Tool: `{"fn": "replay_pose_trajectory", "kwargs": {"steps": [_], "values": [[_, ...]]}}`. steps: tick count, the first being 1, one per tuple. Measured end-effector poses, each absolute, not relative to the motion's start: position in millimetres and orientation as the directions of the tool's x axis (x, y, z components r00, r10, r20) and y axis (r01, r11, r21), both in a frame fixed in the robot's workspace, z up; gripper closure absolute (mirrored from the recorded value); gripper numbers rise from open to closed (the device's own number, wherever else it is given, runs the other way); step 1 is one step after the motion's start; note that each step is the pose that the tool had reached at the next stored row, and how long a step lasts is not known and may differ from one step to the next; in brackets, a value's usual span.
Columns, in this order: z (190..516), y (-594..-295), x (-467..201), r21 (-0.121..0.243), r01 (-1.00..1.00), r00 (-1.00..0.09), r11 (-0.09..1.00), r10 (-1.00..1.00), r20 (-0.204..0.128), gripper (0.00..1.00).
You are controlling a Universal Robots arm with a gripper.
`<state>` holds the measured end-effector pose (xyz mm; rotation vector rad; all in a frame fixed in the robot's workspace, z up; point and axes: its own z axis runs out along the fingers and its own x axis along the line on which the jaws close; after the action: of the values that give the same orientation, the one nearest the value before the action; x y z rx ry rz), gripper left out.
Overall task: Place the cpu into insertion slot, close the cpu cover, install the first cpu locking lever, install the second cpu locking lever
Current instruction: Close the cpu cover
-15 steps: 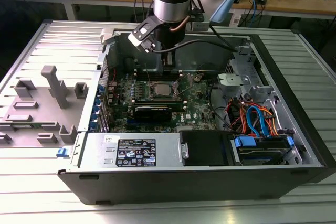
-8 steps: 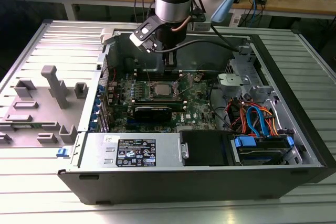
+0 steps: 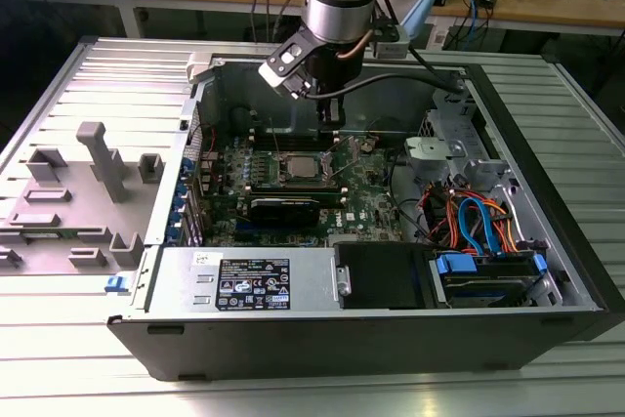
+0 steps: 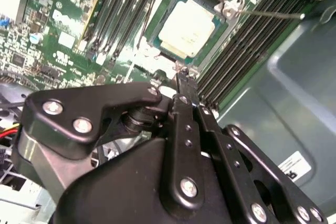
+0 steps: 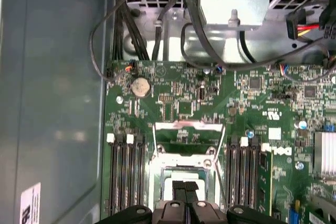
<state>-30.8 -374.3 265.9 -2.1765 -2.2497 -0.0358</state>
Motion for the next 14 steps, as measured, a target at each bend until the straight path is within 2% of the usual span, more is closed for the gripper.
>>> {"fn": "replay_pose_trajectory", "kwargs": {"steps": [14], "values": [[272.7,-374.2,-26.2,0.009,0.999,-0.033,0.033,0.999,0.024,0.89]]}}
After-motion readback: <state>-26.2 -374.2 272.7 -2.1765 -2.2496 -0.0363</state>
